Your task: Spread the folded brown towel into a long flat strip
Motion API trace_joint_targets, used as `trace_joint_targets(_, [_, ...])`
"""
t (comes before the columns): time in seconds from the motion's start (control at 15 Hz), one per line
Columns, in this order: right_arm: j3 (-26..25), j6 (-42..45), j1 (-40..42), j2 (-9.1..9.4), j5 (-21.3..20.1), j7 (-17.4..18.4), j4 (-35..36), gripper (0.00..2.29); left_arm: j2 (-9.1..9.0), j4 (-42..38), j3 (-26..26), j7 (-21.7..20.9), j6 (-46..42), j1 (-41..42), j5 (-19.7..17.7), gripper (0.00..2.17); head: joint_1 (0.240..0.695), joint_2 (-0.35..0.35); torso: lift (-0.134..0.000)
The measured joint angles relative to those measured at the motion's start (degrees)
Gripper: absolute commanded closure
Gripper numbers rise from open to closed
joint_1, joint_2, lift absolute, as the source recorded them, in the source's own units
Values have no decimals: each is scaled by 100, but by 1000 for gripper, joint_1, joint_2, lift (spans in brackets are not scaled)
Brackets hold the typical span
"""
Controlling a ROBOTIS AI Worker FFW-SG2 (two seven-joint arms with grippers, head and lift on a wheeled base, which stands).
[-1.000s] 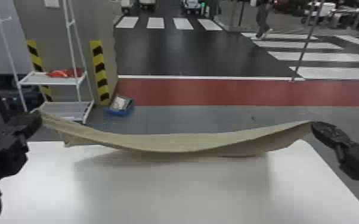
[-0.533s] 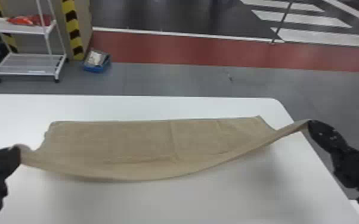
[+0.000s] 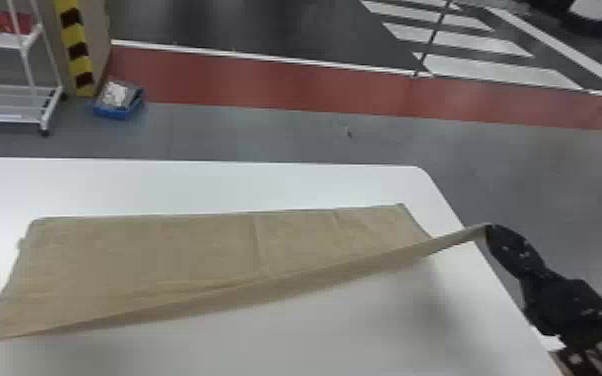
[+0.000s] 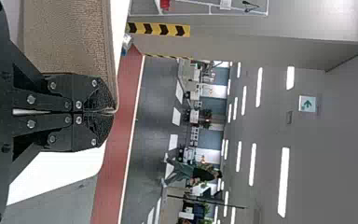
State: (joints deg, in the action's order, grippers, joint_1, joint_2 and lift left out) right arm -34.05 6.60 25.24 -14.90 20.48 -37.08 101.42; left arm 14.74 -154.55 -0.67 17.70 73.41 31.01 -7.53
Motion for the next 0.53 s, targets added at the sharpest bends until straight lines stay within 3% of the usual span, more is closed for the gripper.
trace_joint_targets(0.13, [105, -240, -320, 14, -142, 46, -75, 1180, -38, 241, 194, 19, 192, -428, 265, 1379, 695, -239, -125])
trace_joint_targets(0.53, [460, -1070, -1354, -48, -713, 84, -626, 1180, -156, 1191, 525, 32, 282, -1692, 492, 1379, 695, -196, -125])
